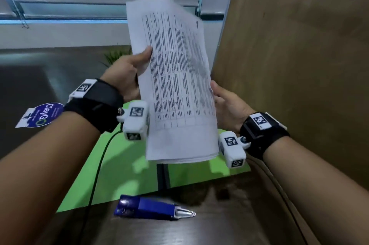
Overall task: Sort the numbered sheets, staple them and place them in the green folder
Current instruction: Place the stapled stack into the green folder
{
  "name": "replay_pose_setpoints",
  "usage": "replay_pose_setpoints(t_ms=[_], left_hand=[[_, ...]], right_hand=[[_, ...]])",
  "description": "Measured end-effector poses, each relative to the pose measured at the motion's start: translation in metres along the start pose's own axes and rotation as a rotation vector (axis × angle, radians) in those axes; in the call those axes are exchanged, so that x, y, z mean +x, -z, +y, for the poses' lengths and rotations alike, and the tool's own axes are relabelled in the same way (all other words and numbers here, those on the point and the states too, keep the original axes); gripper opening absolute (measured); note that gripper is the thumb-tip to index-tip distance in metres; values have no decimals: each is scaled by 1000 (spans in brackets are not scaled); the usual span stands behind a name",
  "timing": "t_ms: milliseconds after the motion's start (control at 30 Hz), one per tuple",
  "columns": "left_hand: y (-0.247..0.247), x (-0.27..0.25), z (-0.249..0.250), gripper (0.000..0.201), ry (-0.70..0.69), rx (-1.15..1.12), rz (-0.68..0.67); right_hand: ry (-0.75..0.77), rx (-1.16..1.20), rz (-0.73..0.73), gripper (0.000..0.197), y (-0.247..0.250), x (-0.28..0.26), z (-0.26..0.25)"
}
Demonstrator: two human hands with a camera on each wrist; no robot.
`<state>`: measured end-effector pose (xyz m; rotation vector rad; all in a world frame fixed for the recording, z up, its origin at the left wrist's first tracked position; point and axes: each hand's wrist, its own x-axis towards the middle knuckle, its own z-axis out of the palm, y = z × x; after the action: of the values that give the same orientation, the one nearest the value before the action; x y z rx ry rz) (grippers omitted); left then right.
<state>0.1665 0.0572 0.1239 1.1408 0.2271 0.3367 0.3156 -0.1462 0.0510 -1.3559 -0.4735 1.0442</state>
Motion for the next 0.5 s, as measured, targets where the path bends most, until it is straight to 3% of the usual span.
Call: replay_pose_setpoints(t_ms=[67, 133, 233, 367, 500], left_hand=[[-1, 22, 11, 37, -37, -30, -34], [1, 46, 17, 37, -55, -7, -35], [21, 88, 10, 36, 2, 100, 83], [69, 146, -38, 26, 82, 386, 356], [108, 190, -96, 42, 212, 440, 429]], right_hand=[[4, 60, -53, 101, 3, 17, -3], [51, 271, -121, 98, 6, 32, -9], [100, 524, -144, 98, 19, 53, -21], [26, 338, -21, 87, 46, 90, -25], [-182, -66, 176, 36, 66, 139, -5]])
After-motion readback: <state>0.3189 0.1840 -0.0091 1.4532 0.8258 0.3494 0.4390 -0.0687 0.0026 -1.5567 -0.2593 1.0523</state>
